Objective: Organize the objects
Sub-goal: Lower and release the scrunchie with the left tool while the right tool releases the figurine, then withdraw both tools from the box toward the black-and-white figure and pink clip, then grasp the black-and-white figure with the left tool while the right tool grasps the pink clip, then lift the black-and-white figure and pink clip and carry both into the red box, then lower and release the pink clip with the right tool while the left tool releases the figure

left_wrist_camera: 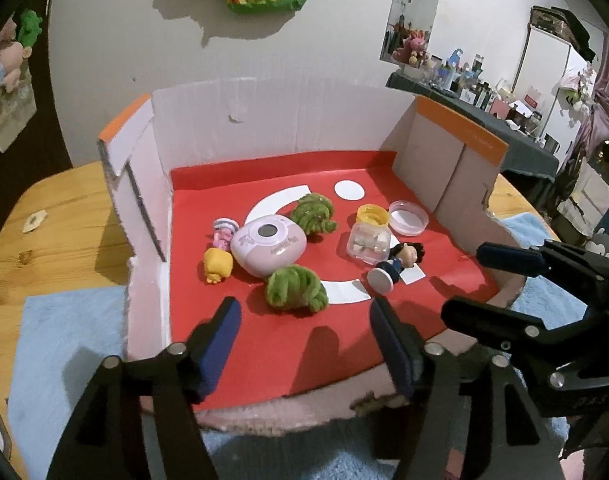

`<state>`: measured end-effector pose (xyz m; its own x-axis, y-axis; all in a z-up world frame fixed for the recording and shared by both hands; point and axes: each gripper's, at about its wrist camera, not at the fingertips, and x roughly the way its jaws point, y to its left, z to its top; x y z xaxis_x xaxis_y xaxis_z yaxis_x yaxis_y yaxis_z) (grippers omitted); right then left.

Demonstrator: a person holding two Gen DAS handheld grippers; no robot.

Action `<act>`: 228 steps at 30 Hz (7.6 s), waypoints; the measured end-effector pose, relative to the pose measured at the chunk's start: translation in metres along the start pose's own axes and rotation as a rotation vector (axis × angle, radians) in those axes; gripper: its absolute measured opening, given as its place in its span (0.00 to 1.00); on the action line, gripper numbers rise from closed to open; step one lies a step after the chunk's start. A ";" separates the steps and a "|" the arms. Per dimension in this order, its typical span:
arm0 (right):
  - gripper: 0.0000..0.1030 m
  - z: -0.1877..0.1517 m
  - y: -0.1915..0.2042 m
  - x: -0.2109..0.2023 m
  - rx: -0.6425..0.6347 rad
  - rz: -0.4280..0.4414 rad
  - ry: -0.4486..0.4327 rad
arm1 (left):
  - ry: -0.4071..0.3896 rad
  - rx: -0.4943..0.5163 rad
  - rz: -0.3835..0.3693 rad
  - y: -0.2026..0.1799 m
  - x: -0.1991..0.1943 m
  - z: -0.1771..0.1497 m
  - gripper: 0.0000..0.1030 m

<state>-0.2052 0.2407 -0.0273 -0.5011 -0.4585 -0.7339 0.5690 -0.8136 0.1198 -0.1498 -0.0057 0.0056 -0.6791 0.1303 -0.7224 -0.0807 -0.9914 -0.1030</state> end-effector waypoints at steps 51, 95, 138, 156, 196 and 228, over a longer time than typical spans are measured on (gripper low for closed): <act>0.83 -0.080 0.051 -0.031 -0.075 0.089 0.044 | 0.009 -0.024 -0.021 -0.009 -0.042 -0.052 0.96; 0.23 -0.092 0.044 -0.022 -0.200 0.021 0.073 | 0.098 0.085 -0.143 -0.044 -0.010 -0.053 0.34; 0.23 -0.061 0.045 -0.057 -0.092 0.073 -0.050 | 0.000 0.047 -0.167 -0.029 -0.061 -0.043 0.34; 0.23 -0.038 0.037 -0.058 -0.061 0.095 -0.061 | -0.048 0.048 -0.139 -0.022 -0.068 -0.021 0.34; 0.23 0.012 0.011 0.030 -0.059 0.059 0.175 | 0.129 0.067 -0.082 0.004 0.015 0.006 0.34; 0.23 0.013 0.005 0.041 -0.031 0.033 0.119 | 0.082 0.006 -0.042 0.011 0.026 0.006 0.34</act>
<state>-0.2314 0.2137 -0.0482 -0.4018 -0.4375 -0.8044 0.6043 -0.7867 0.1260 -0.1733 -0.0137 -0.0104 -0.6126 0.1721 -0.7714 -0.1127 -0.9850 -0.1303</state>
